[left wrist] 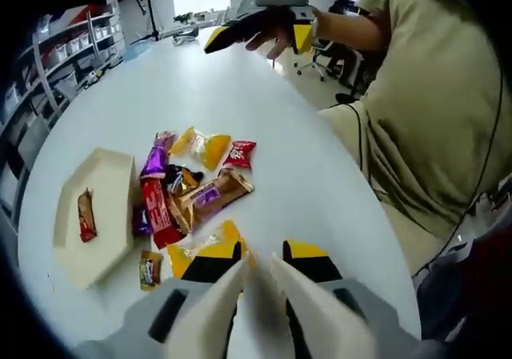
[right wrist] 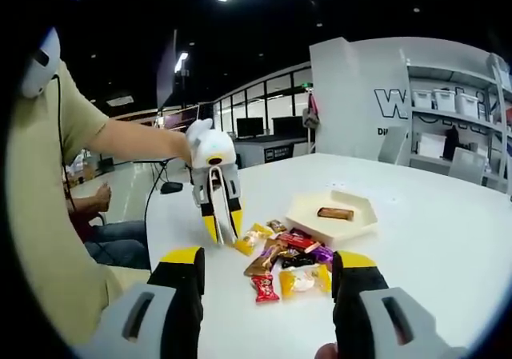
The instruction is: Place the target food into the container with the food tongs after gripping and lifting it, then release it inside without dropping or visibly crushing the food.
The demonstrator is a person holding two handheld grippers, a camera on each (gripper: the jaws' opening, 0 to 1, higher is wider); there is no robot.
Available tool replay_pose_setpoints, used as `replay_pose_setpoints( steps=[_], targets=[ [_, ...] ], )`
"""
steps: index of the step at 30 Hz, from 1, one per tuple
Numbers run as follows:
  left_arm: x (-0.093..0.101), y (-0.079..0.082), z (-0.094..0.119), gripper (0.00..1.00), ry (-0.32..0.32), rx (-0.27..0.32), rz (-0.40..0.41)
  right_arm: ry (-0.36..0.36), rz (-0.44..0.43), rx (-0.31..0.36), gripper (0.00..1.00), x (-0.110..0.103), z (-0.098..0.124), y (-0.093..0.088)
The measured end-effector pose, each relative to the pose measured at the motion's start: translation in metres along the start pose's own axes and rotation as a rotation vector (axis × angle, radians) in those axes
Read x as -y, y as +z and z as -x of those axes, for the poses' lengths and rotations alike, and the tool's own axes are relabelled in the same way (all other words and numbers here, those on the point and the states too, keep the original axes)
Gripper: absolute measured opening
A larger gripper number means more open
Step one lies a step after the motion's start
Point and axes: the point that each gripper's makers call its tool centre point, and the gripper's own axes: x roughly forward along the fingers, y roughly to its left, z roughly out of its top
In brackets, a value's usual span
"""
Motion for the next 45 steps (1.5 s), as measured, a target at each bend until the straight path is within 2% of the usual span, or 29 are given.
replay_pose_setpoints(
  steps=[10, 18, 24, 31, 33, 45],
  targets=[
    [-0.007, 0.013, -0.013, 0.20, 0.008, 0.035, -0.010, 0.001, -0.001, -0.002, 0.62, 0.000, 0.000, 0.000],
    [-0.016, 0.022, -0.015, 0.20, 0.028, 0.062, -0.015, 0.003, 0.000, -0.004, 0.62, -0.001, -0.001, 0.000],
    [-0.018, 0.021, -0.008, 0.20, 0.046, 0.064, -0.024, 0.004, 0.002, -0.007, 0.63, -0.002, -0.001, -0.001],
    [-0.030, 0.014, 0.007, 0.21, 0.098, 0.060, -0.042, 0.010, 0.002, -0.006, 0.63, -0.003, -0.004, 0.000],
    [-0.033, 0.010, 0.009, 0.21, 0.117, 0.042, -0.061, 0.011, 0.003, -0.008, 0.63, -0.004, -0.004, -0.001],
    [-0.035, 0.009, 0.009, 0.22, 0.133, 0.023, -0.105, 0.011, 0.001, -0.011, 0.63, -0.003, -0.004, -0.002]
  ],
)
